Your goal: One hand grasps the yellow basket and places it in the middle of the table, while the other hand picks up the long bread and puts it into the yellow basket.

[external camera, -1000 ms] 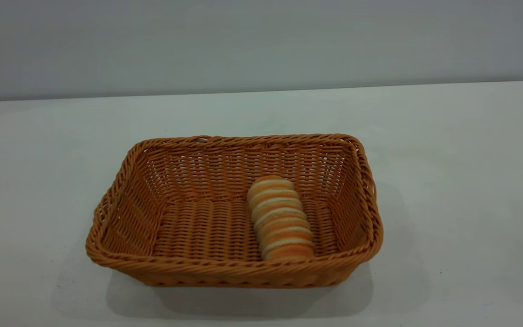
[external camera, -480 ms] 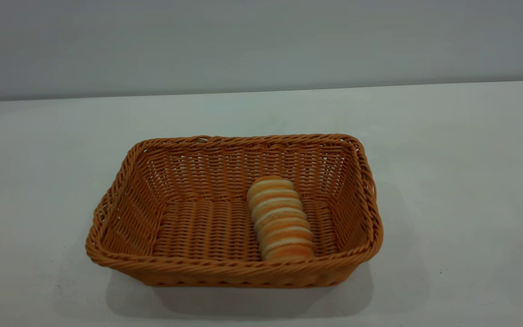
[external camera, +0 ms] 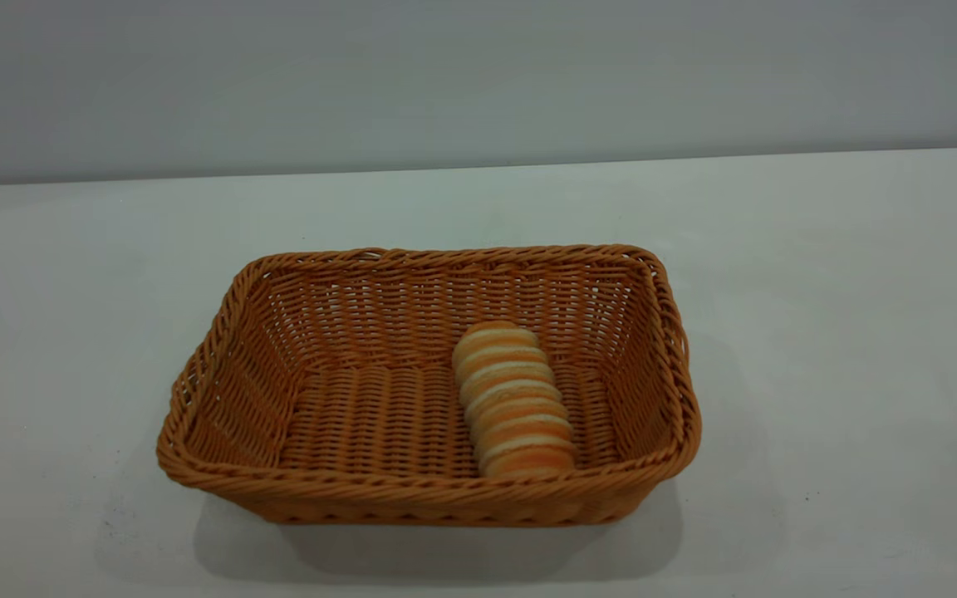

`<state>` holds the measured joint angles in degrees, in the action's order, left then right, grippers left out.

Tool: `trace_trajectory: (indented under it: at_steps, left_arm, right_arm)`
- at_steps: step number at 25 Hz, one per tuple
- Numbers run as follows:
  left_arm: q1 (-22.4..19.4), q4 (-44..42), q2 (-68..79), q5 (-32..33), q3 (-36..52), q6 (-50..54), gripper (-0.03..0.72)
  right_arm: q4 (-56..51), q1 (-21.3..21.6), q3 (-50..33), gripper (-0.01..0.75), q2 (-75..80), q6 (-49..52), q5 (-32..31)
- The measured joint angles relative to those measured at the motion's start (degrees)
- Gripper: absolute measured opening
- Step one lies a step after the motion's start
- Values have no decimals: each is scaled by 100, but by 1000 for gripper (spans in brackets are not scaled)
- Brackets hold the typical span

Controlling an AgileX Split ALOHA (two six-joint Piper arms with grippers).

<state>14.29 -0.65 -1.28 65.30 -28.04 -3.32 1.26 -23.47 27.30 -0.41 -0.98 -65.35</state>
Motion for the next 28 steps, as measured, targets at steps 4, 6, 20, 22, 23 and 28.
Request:
trace_trajectory:
  at_steps: [4,6,20,22,23,28]
  left_arm:
    - [0,0,0,0,0,0,581]
    - [0,23,0,0,0,53,581]
    - [0,106,0,0,0,140,581]
    - [0,106,0,0,0,142,581]
    - [0,106,0,0,0,142,581]
    - [-91,111,0,0,0,142,581]
  right_arm:
    - [0,0,0,382,0,0,0]
    - [0,0,0,382,-7,0,0]
    - [0,0,-21,382,-20,0,0]
    - [0,6,-21,382,-20,0,0]
    - [0,39,-21,382,-20,0,0]
    - [0,779,-21,382,-20,0,0]
